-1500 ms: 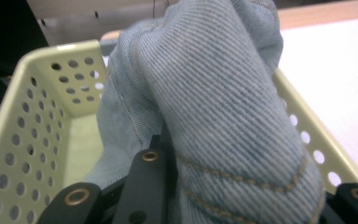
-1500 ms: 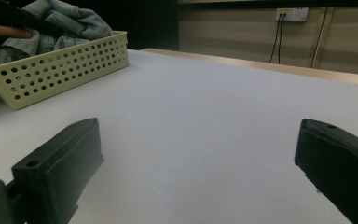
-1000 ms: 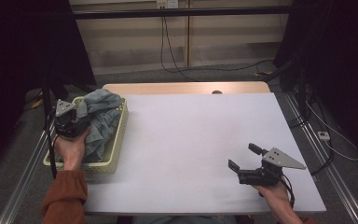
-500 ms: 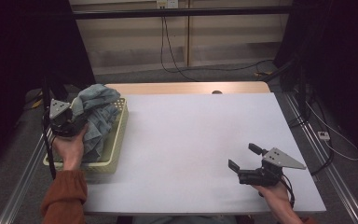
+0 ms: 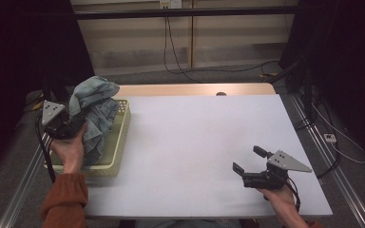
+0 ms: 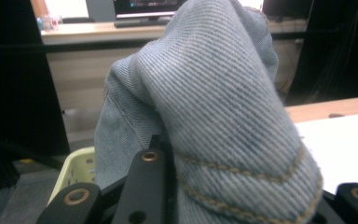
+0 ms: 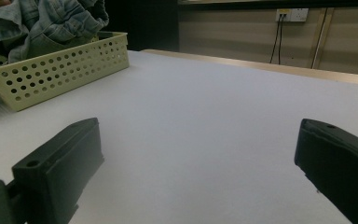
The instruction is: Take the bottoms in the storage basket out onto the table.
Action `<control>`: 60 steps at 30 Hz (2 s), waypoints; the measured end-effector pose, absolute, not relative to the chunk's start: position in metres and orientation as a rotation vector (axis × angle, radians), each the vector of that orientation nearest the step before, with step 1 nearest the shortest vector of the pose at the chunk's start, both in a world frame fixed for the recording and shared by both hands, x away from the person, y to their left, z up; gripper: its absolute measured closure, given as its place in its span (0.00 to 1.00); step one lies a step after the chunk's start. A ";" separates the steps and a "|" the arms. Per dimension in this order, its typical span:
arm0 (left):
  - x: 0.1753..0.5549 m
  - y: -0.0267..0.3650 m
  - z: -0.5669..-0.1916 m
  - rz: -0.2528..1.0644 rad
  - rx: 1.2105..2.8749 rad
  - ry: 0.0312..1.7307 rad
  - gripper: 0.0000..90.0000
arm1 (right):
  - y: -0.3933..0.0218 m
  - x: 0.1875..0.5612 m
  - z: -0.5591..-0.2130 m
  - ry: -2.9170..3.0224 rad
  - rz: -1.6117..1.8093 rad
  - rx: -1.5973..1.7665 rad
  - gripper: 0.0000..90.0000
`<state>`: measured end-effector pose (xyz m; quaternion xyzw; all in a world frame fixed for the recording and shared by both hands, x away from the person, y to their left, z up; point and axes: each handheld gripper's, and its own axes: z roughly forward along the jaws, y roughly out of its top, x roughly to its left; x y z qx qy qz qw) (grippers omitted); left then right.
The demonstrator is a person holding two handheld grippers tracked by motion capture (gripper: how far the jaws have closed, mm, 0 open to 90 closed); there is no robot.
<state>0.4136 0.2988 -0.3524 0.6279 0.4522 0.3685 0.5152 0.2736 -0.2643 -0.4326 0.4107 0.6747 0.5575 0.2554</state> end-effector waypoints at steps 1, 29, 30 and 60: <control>0.413 0.299 -0.351 0.893 1.504 1.081 0.83 | -0.264 0.273 -0.433 1.832 1.514 1.118 0.01; 0.399 0.288 -0.328 0.930 1.429 0.972 0.83 | -0.264 0.274 -0.433 1.834 1.513 1.120 0.01; 0.399 0.289 -0.327 0.935 1.429 0.966 0.83 | -0.264 0.274 -0.433 1.834 1.513 1.118 0.01; 0.387 0.279 -0.296 0.933 1.386 0.866 0.83 | -0.264 0.274 -0.433 1.840 1.510 1.112 0.01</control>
